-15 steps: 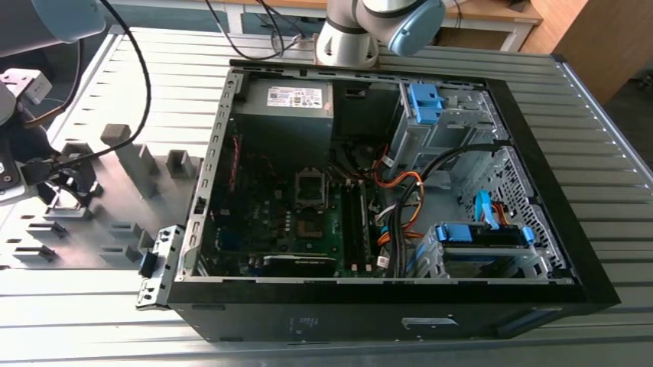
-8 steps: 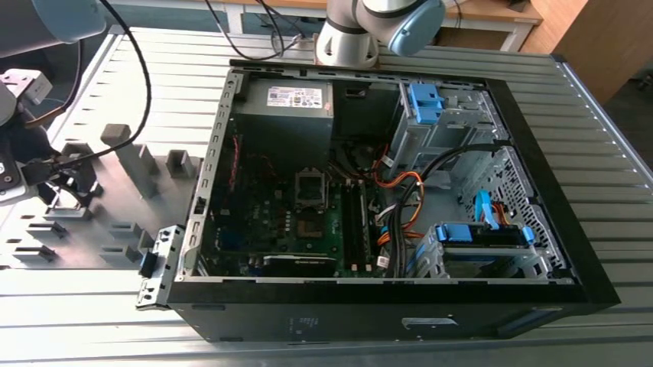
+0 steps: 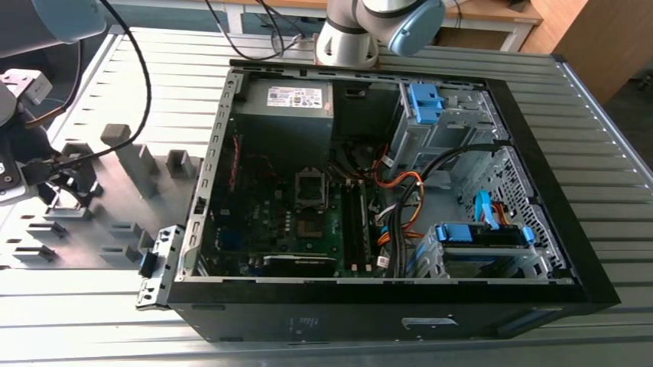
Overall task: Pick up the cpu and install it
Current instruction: 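Pick up the cpu and move it towards the insertion slot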
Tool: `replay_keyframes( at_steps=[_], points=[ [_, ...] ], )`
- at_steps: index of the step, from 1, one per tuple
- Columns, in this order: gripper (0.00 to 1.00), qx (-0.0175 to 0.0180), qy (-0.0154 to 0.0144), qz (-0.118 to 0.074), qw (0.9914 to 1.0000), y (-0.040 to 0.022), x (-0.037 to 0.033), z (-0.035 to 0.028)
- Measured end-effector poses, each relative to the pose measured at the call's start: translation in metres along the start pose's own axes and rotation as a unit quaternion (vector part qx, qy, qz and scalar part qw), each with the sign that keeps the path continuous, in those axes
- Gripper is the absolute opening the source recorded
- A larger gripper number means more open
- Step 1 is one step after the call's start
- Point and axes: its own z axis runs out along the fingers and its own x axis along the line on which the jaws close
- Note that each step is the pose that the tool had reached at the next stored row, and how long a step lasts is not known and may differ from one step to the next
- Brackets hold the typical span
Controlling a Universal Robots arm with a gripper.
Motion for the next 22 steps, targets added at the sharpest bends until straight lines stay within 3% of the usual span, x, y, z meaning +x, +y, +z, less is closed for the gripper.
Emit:
replay_keyframes(
  at_steps=[3,4,22],
  points=[
    [0.59,0.0000,0.0000,0.000,1.00000,0.0000,0.0000,0.0001],
    [0.52,0.0000,0.0000,0.000,1.00000,0.0000,0.0000,0.0001],
    [0.47,0.0000,0.0000,0.000,1.00000,0.0000,0.0000,0.0003]
  ],
)
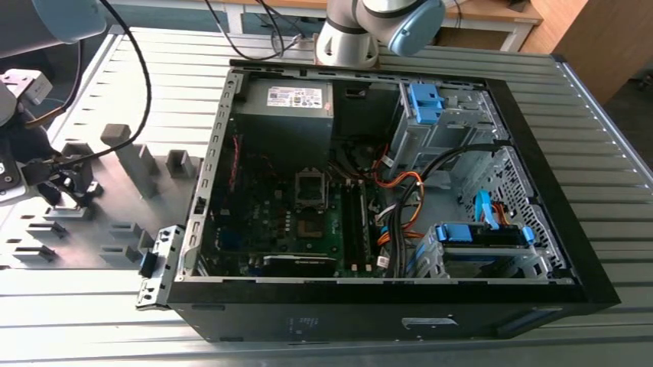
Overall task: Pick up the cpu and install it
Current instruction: 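Pick up the cpu and move it towards the insertion slot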
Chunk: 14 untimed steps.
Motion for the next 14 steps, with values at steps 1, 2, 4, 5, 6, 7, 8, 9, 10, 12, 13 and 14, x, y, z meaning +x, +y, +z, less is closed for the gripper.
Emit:
replay_keyframes(
  at_steps=[1,2,4,5,6,7,8,9,10,12,13,14],
  points=[
    [0.47,0.0000,0.0000,0.000,1.00000,0.0000,0.0000,0.0000],
    [0.47,0.0000,0.0000,0.000,1.00000,0.0000,0.0000,0.0000],
    [0.47,0.0000,0.0000,0.000,1.00000,0.0000,0.0000,0.0001],
    [0.47,0.0000,0.0000,0.000,1.00000,0.0000,0.0000,0.0001],
    [0.47,0.0000,0.0000,0.000,1.00000,0.0000,0.0000,0.0000],
    [0.47,0.0000,0.0000,-0.002,1.00000,0.0000,0.0000,0.0001],
    [0.47,-0.0001,0.0001,-0.005,0.99999,0.0000,0.0000,0.0001],
    [0.47,-0.0001,0.0001,-0.006,0.99998,0.0000,0.0000,0.0001],
    [0.47,-0.0001,0.0001,-0.006,0.99998,0.0000,0.0000,0.0001],
    [0.47,-0.0001,0.0002,-0.006,0.99998,0.0000,0.0000,0.0001],
    [0.47,-0.0001,0.0001,-0.006,0.99998,0.0000,0.0000,0.0000],
    [0.47,-0.0002,0.0000,-0.006,0.99998,0.0001,0.0000,-0.0005]
  ],
)
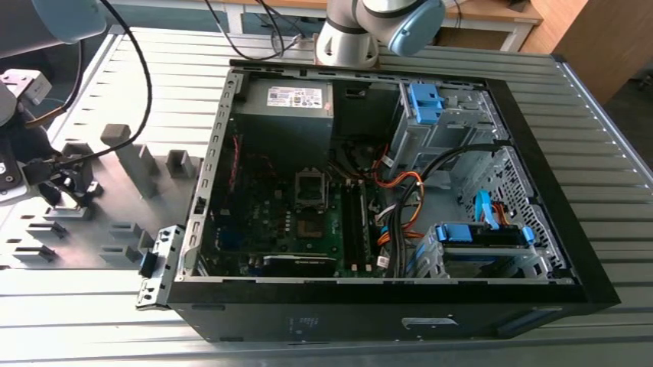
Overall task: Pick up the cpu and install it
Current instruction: 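Pick up the cpu and move it towards the insertion slot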
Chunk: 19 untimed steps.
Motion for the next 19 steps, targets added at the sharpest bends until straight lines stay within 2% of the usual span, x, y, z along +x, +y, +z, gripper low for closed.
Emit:
replay_keyframes(
  at_steps=[12,19],
  points=[
    [0.47,0.0001,0.0001,0.000,1.00000,0.0004,-0.0003,-0.0182],
    [0.47,0.0002,0.0002,0.000,1.00000,0.0007,-0.0005,-0.0334]
  ],
)
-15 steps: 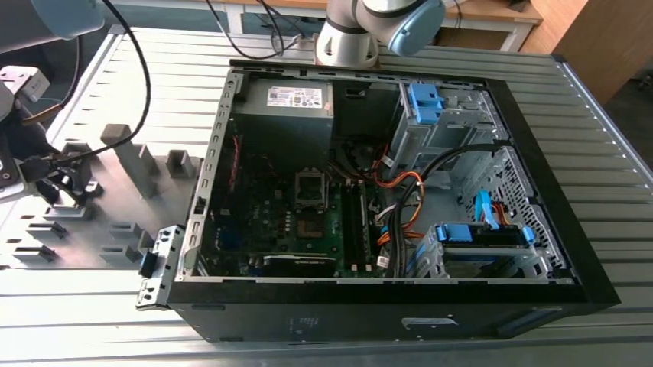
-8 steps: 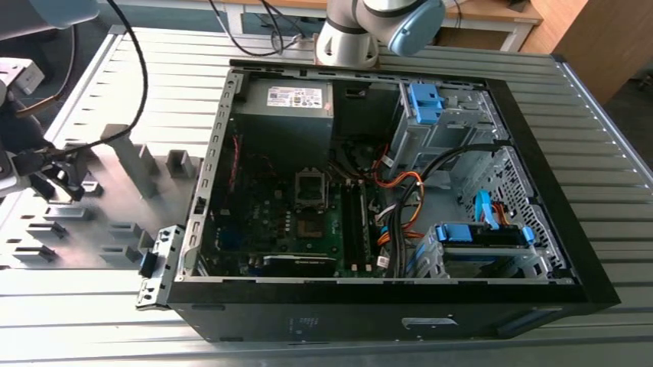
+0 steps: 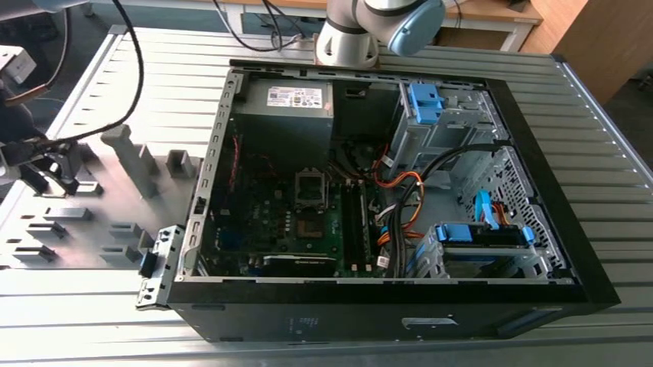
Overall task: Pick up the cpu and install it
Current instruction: 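Pick up the cpu and move it towards the insertion slot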
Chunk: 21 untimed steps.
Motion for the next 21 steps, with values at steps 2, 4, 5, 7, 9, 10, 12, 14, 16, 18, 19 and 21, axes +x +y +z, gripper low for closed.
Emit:
replay_keyframes(
  at_steps=[2,4,5,7,9,10,12,14,16,18,19,21],
  points=[
    [0.47,-0.0001,-0.0001,0.000,1.00000,0.0001,-0.0001,-0.0042],
    [0.47,0.0000,-0.0001,0.000,1.00000,0.0002,-0.0002,-0.0091],
    [0.47,0.0000,-0.0001,0.000,1.00000,0.0003,-0.0002,-0.0120],
    [0.47,-0.0001,-0.0001,0.000,1.00000,0.0004,-0.0003,-0.0173],
    [0.47,0.0000,0.0000,0.000,1.00000,0.0005,-0.0003,-0.0216],
    [0.47,0.0000,0.0000,0.000,1.00000,0.0005,-0.0004,-0.0237],
    [0.47,-0.0001,-0.0001,0.000,1.00000,0.0006,-0.0005,-0.0276],
    [0.47,0.0000,-0.0001,0.000,1.00000,0.0007,-0.0005,-0.0313],
    [0.47,0.0000,0.0000,0.000,1.00000,0.0008,-0.0006,-0.0354],
    [0.47,0.0000,0.0000,0.000,1.00000,0.0009,-0.0006,-0.0395],
    [0.47,0.0000,0.0000,0.000,1.00000,0.0009,-0.0007,-0.0406],
    [0.47,-0.0001,-0.0001,0.000,1.00000,0.0009,-0.0007,-0.0406]
  ],
)
